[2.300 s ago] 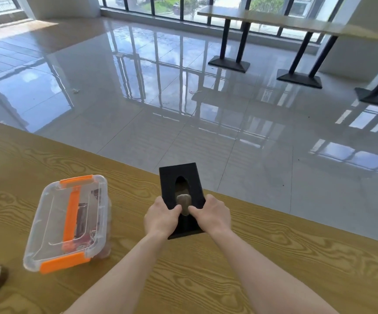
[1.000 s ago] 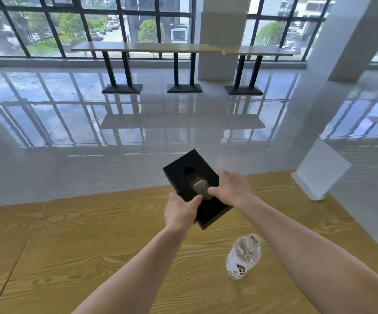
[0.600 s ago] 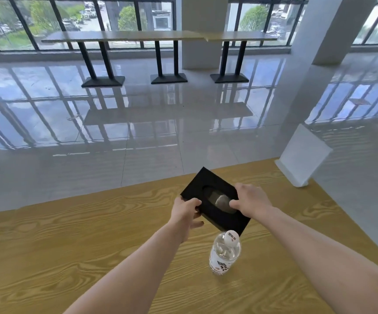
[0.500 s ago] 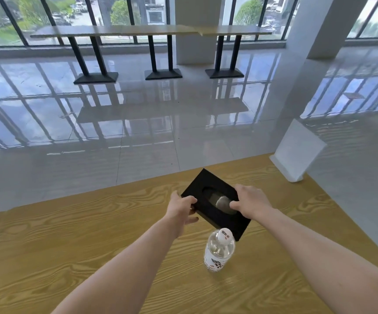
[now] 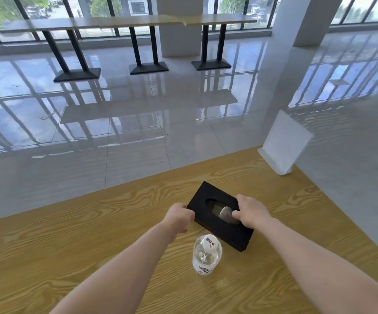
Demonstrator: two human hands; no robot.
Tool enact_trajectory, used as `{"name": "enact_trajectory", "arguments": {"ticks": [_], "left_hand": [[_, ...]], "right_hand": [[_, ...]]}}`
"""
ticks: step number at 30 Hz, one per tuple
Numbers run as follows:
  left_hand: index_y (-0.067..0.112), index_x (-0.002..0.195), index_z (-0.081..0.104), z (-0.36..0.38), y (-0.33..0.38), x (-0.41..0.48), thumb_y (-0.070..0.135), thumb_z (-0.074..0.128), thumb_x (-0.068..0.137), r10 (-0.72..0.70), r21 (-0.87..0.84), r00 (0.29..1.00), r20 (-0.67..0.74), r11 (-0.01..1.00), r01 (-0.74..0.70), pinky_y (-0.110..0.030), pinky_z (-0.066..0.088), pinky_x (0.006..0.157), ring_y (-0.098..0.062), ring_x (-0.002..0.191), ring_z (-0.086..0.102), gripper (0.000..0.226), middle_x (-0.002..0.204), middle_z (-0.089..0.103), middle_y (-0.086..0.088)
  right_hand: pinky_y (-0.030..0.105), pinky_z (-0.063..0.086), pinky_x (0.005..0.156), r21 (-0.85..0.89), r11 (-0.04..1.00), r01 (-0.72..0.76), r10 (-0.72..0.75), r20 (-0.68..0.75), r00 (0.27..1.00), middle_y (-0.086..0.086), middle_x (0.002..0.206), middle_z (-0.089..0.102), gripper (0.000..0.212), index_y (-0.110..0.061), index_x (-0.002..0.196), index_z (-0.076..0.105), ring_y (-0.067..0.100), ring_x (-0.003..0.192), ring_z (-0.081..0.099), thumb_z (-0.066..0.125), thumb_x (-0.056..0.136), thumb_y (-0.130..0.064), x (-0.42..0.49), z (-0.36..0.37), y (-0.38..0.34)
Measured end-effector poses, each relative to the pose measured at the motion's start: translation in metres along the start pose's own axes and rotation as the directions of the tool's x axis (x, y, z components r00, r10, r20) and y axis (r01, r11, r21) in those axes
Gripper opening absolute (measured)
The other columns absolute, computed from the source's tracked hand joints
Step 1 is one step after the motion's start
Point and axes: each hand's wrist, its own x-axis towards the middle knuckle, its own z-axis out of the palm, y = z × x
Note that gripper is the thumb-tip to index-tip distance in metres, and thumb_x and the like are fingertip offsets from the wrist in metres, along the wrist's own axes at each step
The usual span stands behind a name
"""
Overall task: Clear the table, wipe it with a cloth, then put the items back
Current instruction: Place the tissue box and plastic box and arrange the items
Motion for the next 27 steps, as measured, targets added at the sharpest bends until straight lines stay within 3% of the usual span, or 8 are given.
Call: {"name": "enact_trajectory", "arguments": {"ticks": [5, 8, 11, 16, 19, 22, 27], "left_hand": [[0.018, 0.115, 0.061, 0.003, 0.001, -0.001, 0.010, 0.051, 0.087, 0.123, 0.228, 0.992, 0.017, 0.966, -0.124, -0.034, 0.048, 0.071, -0.020, 0.079, 0.056, 0.031, 0.104, 0.066, -0.006], [0.019, 0.127, 0.055, 0.001, 0.002, -0.001, 0.012, 0.053, 0.091, 0.182, 0.341, 0.983, 0.027, 0.923, -0.181, -0.031, 0.047, 0.078, -0.020, 0.096, 0.059, 0.036, 0.113, 0.060, 0.002], [0.015, 0.136, 0.049, -0.002, 0.003, -0.001, 0.017, 0.054, 0.092, 0.234, 0.471, 0.972, 0.021, 0.855, -0.215, -0.032, 0.046, 0.084, -0.020, 0.103, 0.055, 0.045, 0.129, 0.056, -0.004], [0.013, 0.155, 0.026, -0.003, 0.004, -0.005, 0.028, 0.053, 0.096, 0.282, 0.622, 0.959, 0.019, 0.748, -0.233, -0.033, 0.039, 0.100, -0.025, 0.136, 0.042, 0.066, 0.155, 0.035, -0.008], [0.017, 0.151, 0.033, -0.001, 0.006, -0.008, 0.032, 0.054, 0.094, 0.304, 0.671, 0.952, 0.022, 0.701, -0.240, -0.033, 0.046, 0.098, -0.026, 0.125, 0.051, 0.063, 0.148, 0.041, -0.007], [0.019, 0.135, 0.044, 0.002, 0.008, -0.012, 0.034, 0.055, 0.091, 0.327, 0.696, 0.945, 0.030, 0.672, -0.255, -0.041, 0.054, 0.089, -0.023, 0.106, 0.056, 0.048, 0.132, 0.049, -0.004], [0.017, 0.145, 0.035, 0.000, 0.012, -0.021, 0.031, 0.052, 0.094, 0.402, 0.756, 0.915, 0.013, 0.596, -0.272, -0.037, 0.049, 0.090, -0.024, 0.122, 0.051, 0.055, 0.143, 0.043, -0.003]], "right_hand": [[0.036, 0.048, 0.069, 0.048, 0.998, -0.033, 0.034, -0.025, 0.999, 0.003, 0.098, 0.057, 0.015, -0.017, 0.097, 0.048, 0.022, 0.081, 0.057, 0.058, 0.092, -0.026, 0.004, 0.008, 0.003], [0.038, 0.051, 0.079, 0.067, 0.998, -0.003, 0.009, -0.084, 0.996, 0.006, 0.112, 0.059, 0.028, -0.015, 0.117, 0.052, 0.026, 0.097, 0.059, 0.057, 0.092, -0.026, 0.004, 0.009, 0.000], [0.039, 0.051, 0.084, 0.061, 0.997, 0.039, -0.030, -0.140, 0.990, 0.006, 0.117, 0.058, 0.041, -0.014, 0.129, 0.050, 0.027, 0.107, 0.056, 0.058, 0.092, -0.029, 0.002, 0.007, -0.007], [0.037, 0.049, 0.081, 0.072, 0.995, 0.070, -0.061, -0.129, 0.990, 0.004, 0.104, 0.055, 0.035, -0.015, 0.112, 0.052, 0.027, 0.102, 0.055, 0.066, 0.087, -0.034, -0.004, 0.000, -0.019], [0.036, 0.049, 0.078, 0.051, 0.996, 0.069, -0.062, -0.138, 0.988, 0.001, 0.097, 0.053, 0.027, -0.019, 0.099, 0.049, 0.024, 0.094, 0.054, 0.067, 0.086, -0.034, -0.008, -0.002, -0.021], [0.035, 0.048, 0.078, 0.042, 0.997, 0.072, -0.065, -0.147, 0.987, 0.001, 0.100, 0.053, 0.027, -0.018, 0.106, 0.053, 0.023, 0.095, 0.053, 0.065, 0.088, -0.034, -0.014, -0.003, -0.021], [0.036, 0.049, 0.081, 0.023, 0.996, 0.086, -0.081, -0.150, 0.985, 0.002, 0.103, 0.053, 0.031, -0.018, 0.112, 0.054, 0.025, 0.102, 0.054, 0.064, 0.089, -0.036, -0.022, -0.009, -0.024]]}}
